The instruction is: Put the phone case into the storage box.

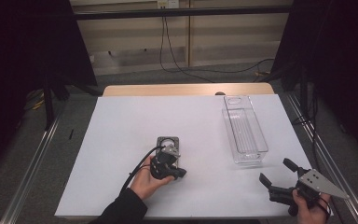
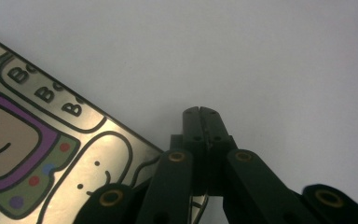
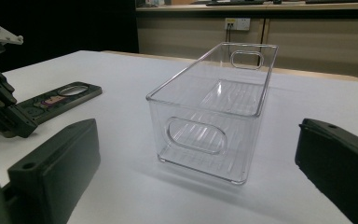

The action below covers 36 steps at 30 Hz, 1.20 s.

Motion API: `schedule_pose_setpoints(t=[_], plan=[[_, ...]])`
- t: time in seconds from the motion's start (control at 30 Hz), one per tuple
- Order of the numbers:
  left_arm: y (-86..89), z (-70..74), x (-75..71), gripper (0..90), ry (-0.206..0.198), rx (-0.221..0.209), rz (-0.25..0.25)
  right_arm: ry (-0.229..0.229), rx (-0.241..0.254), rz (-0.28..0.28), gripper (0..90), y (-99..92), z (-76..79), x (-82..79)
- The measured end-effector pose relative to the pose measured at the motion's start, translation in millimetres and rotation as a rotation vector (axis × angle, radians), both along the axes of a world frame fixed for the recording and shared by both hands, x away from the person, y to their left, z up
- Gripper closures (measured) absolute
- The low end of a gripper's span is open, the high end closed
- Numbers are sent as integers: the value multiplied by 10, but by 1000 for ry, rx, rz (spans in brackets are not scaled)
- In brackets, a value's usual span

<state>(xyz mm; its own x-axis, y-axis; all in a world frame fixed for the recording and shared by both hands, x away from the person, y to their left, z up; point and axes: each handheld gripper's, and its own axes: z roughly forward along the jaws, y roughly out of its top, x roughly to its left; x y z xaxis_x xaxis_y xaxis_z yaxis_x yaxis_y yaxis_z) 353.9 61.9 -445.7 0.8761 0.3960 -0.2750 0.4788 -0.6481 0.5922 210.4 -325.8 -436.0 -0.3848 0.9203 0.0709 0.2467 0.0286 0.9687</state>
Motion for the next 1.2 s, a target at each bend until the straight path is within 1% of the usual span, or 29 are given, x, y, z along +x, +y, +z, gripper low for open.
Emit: schedule_pose_setpoints(t=[0.17,0.27,0.47,0.53,0.73,1.0,1.03,1.13,1.2], plan=[[35,3,-21,900,2,3,5,1,2,-2,0,-2,0,-2],[88,3,-45,900,-2,1,10,-1,0,-1,0,4,3,-4],[174,8,-65,900,7,4,23,0,0,-1,0,2,1,-2],[205,10,-69,900,5,5,23,0,0,0,0,0,0,-2],[273,5,-82,900,7,-3,29,2,0,0,0,6,1,-2],[371,7,-98,900,2,0,43,3,2,1,0,5,-2,-2],[381,6,-103,900,7,-5,47,4,1,1,0,5,-2,-2],[410,7,-122,900,-8,-1,58,4,5,-1,0,8,-1,-1],[427,8,-131,900,-10,-1,61,3,1,-1,0,7,-1,-2]])
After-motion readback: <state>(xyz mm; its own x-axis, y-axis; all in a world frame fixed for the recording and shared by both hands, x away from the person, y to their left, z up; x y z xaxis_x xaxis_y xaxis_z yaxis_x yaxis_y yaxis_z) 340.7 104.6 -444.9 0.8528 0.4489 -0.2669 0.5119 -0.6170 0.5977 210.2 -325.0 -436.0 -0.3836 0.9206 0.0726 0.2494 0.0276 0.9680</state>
